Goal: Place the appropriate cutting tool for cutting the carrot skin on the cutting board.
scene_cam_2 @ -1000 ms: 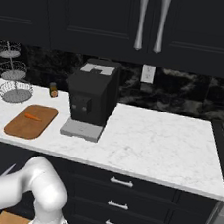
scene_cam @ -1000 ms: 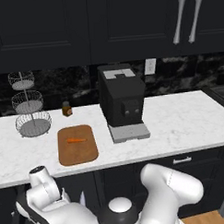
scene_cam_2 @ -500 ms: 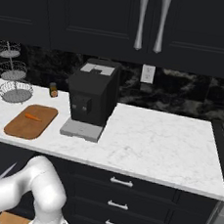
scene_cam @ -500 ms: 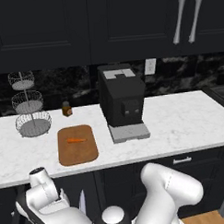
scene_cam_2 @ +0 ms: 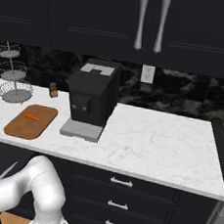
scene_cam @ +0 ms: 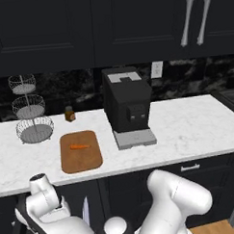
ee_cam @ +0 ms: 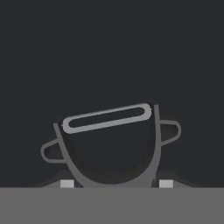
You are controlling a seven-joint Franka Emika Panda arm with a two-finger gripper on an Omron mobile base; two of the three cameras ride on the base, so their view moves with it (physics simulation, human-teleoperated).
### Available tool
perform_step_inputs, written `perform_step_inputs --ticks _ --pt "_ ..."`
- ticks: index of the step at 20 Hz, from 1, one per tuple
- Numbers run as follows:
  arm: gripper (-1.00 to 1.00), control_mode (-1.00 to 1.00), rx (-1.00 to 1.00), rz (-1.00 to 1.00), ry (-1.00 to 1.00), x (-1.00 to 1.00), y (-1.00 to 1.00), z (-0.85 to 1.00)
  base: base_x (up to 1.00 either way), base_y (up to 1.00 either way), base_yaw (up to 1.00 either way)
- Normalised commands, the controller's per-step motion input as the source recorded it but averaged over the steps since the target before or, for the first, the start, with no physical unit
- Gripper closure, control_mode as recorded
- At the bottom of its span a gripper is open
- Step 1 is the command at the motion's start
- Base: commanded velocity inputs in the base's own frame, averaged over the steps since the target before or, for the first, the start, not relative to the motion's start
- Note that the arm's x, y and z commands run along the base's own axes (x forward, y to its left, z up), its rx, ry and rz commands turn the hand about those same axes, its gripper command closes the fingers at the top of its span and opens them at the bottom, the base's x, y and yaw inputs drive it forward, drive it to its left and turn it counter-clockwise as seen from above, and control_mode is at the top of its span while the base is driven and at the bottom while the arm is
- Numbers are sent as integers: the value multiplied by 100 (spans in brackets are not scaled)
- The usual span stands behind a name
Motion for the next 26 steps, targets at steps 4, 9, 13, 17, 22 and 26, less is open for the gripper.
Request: perform_step_inputs --ticks 4,9,13,17,22,26 --pt "100 -100 0 0 0 -6 0 -4 0 0 0" --pt "100 -100 0 -2 -5 -48 -4 55 0 0 0" --pt "100 -100 -1 -10 -9 -62 -18 100 0 0 0" --pt "100 -100 -3 -16 -3 -49 -23 100 0 0 0" --pt "100 -100 -3 -20 0 -62 -20 100 0 0 0" --pt "100 -100 -9 -18 -4 -53 -10 100 0 0 0"
